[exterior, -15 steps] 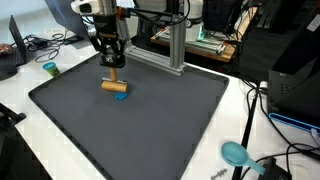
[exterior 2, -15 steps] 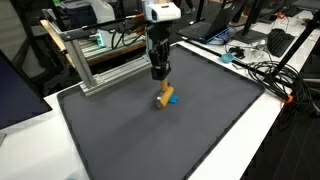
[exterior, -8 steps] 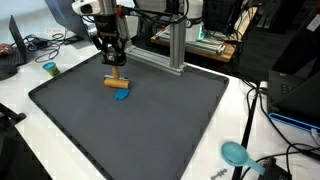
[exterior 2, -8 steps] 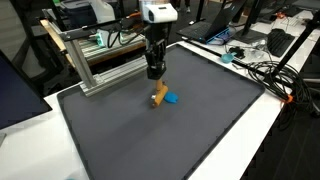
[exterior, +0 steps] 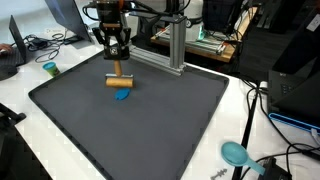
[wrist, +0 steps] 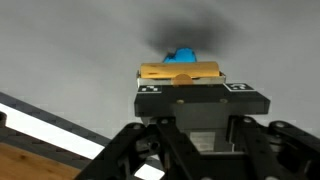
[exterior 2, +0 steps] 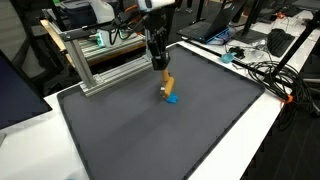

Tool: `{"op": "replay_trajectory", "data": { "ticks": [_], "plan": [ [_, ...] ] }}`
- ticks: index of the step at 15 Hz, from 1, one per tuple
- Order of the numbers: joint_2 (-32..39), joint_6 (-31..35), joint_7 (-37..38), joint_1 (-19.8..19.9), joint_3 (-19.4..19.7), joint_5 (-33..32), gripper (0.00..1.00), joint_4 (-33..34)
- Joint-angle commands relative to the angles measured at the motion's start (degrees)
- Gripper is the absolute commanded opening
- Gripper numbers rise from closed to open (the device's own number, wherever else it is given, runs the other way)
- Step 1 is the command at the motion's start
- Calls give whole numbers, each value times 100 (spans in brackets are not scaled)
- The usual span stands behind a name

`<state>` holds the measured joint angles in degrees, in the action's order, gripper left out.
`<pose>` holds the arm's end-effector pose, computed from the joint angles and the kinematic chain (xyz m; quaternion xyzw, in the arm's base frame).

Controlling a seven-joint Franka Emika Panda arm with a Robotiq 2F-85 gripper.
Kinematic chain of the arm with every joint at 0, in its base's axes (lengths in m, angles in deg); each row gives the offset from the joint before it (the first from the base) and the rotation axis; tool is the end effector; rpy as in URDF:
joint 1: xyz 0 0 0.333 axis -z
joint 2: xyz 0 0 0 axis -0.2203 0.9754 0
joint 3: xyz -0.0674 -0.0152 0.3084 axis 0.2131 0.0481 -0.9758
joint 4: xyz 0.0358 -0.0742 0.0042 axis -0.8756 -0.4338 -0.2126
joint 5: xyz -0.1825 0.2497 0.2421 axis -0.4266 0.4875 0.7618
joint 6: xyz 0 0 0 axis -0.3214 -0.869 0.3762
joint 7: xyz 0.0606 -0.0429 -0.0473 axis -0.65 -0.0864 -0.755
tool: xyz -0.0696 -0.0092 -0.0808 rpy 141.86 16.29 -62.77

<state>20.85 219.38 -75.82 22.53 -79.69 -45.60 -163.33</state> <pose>0.5599 -0.0704 0.3329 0.9533 0.2735 0.1280 0.0060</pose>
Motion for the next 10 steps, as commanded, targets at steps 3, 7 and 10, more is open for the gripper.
{"op": "replay_trajectory", "data": {
  "ticks": [3, 7, 10],
  "plan": [
    [-22, 172, -445, -184, -5, 514, 22, -241],
    [299, 241, -306, -154, -4, 607, 22, -119],
    [446, 157, -395, -68, -57, 920, 22, 20]
  ]
}}
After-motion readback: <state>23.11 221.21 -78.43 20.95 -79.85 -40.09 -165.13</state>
